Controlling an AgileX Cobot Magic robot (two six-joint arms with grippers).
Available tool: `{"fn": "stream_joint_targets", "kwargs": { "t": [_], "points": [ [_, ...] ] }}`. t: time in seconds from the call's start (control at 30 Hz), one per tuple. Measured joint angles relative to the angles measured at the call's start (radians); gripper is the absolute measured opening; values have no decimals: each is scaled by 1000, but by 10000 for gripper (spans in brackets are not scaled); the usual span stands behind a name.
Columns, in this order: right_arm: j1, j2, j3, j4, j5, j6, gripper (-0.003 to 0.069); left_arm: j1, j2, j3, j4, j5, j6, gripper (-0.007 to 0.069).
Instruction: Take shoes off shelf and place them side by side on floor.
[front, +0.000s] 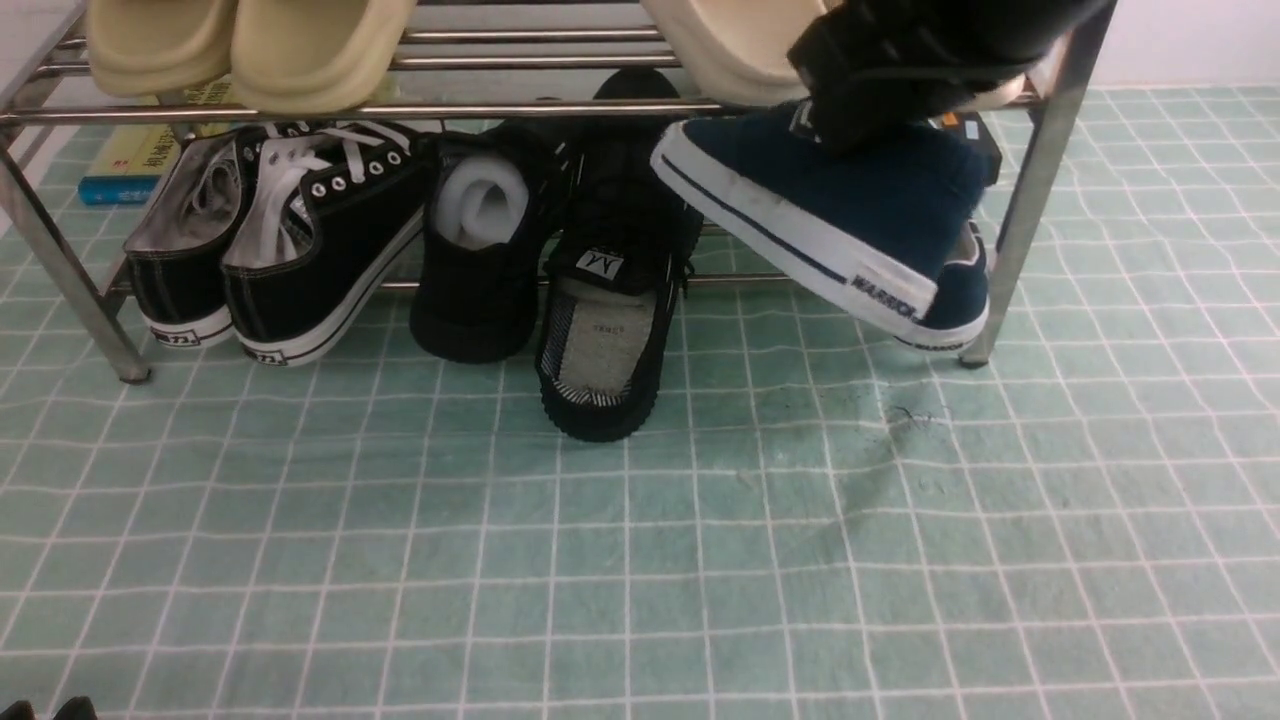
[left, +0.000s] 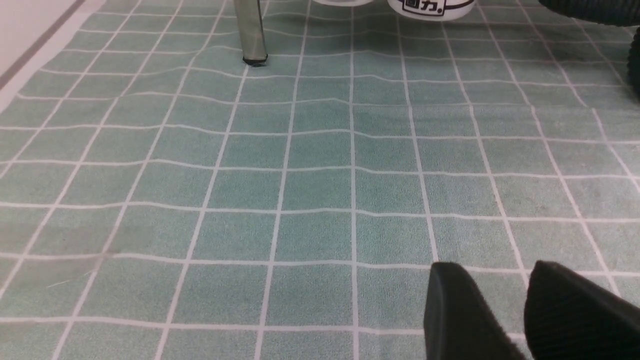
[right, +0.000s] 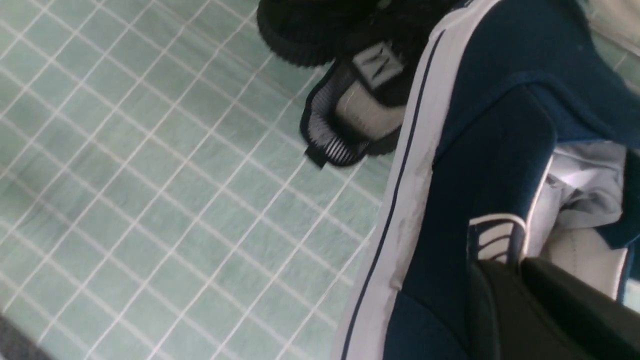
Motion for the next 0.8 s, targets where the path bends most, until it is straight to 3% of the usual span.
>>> {"fn": "stream_joint_targets", "kwargs": {
  "t": [0.23,0.27,0.4,0.8],
  "points": [
    [183,-124,223,-21,0,94,44,0,0,0,0,0,0,242],
    [261,-110,295,-53,0,138,44,0,0,0,0,0,0,242],
    [351,-51,330,-129,-1,230,45,0,0,0,0,0,0,242],
    [391,58,331,-446,-47,451,45,0,0,0,0,0,0,242]
  ]
}}
